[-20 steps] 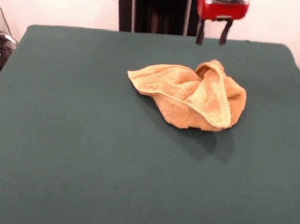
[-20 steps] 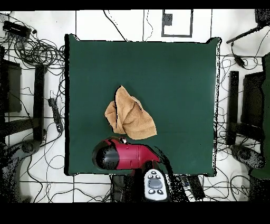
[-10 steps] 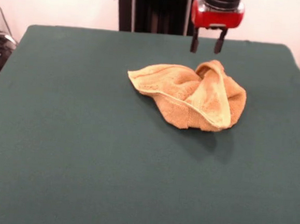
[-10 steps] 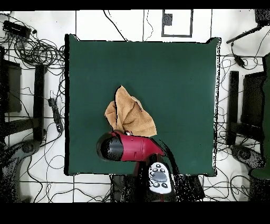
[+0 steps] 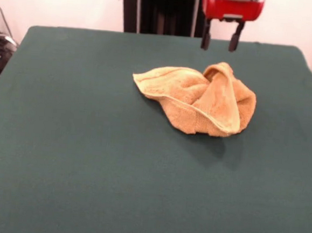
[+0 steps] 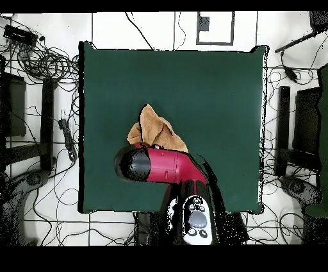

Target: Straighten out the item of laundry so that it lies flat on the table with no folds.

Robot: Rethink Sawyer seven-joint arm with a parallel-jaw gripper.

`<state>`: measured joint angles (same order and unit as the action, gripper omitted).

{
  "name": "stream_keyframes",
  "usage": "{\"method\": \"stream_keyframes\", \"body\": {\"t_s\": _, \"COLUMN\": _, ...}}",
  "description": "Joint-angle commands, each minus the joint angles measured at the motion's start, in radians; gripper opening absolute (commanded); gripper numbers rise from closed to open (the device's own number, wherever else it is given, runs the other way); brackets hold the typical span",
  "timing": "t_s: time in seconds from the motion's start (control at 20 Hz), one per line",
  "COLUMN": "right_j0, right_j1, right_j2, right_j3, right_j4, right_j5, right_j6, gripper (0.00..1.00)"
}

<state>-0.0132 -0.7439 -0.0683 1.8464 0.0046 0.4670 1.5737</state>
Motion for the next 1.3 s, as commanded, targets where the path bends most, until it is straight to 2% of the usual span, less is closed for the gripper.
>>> {"method": "stream_keyframes", "body": {"t_s": 0.05, "right_j0": 0.049, "right_j1": -0.021, "right_j2": 0.009, "right_j3": -0.116, "right_j4": 0.061, "right_j5": 0.156, "right_j6": 0.233, "gripper": 1.0}}
{"method": "stream_keyframes", "body": {"t_s": 0.75, "right_j0": 0.041, "right_j1": -0.04, "right_j2": 0.007, "right_j3": -0.097, "right_j4": 0.056, "right_j5": 0.159, "right_j6": 0.215, "gripper": 1.0}}
{"method": "stream_keyframes", "body": {"t_s": 1.0, "right_j0": 0.034, "right_j1": -0.02, "right_j2": 0.01, "right_j3": -0.102, "right_j4": 0.055, "right_j5": 0.177, "right_j6": 0.208, "gripper": 1.0}}
{"method": "stream_keyframes", "body": {"t_s": 1.2, "right_j0": 0.022, "right_j1": 0.023, "right_j2": 0.033, "right_j3": -0.056, "right_j4": 0.09, "right_j5": 0.134, "right_j6": 0.236, "gripper": 1.0}}
{"method": "stream_keyframes", "body": {"t_s": 1.3, "right_j0": 0.018, "right_j1": 0.048, "right_j2": 0.041, "right_j3": -0.039, "right_j4": 0.099, "right_j5": 0.067, "right_j6": 0.25, "gripper": 1.0}}
